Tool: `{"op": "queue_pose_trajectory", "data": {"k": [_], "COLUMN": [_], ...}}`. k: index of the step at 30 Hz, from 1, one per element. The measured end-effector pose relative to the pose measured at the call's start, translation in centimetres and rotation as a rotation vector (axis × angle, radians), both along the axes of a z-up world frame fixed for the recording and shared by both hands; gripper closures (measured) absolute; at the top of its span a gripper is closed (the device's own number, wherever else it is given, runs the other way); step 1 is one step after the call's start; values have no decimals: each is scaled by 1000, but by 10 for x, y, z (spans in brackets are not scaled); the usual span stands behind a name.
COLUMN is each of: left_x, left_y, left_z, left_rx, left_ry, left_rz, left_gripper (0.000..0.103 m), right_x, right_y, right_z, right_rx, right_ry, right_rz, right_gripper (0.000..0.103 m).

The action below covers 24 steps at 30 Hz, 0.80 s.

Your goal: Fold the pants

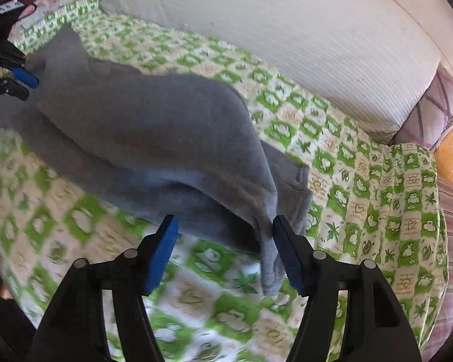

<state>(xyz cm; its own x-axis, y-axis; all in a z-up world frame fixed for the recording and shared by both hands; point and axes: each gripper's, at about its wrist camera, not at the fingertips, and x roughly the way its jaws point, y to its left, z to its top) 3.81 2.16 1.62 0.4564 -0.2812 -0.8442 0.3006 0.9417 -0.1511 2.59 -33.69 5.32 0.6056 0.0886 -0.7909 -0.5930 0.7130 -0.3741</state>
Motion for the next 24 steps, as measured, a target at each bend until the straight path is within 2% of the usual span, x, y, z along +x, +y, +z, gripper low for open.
{"op": "queue_pose_trajectory", "data": {"k": [3,7,13,19,24], "left_x": [-10,-26,-47,-60,-62], "left_y": [24,66,122,173,220], "left_z": [9,19,26,28,27], "left_rx": [7,1,-19,-5,5], "left_ry": [-15,-36,-39,-43,-33], "left_rz": [56,164,303,416,514], "left_gripper": [77,57,57,50,45], "right_x": [-10,-25,-36,-48,-43], "right_y": [20,62,133,206,251], "right_z": [9,16,20,15,6], "right_rx": [79,154,264,282,291], "right_ry": [11,12,49,86,120], "right_rz": [23,80,191,276,304], "right_gripper": [37,37,37,37,34]}}
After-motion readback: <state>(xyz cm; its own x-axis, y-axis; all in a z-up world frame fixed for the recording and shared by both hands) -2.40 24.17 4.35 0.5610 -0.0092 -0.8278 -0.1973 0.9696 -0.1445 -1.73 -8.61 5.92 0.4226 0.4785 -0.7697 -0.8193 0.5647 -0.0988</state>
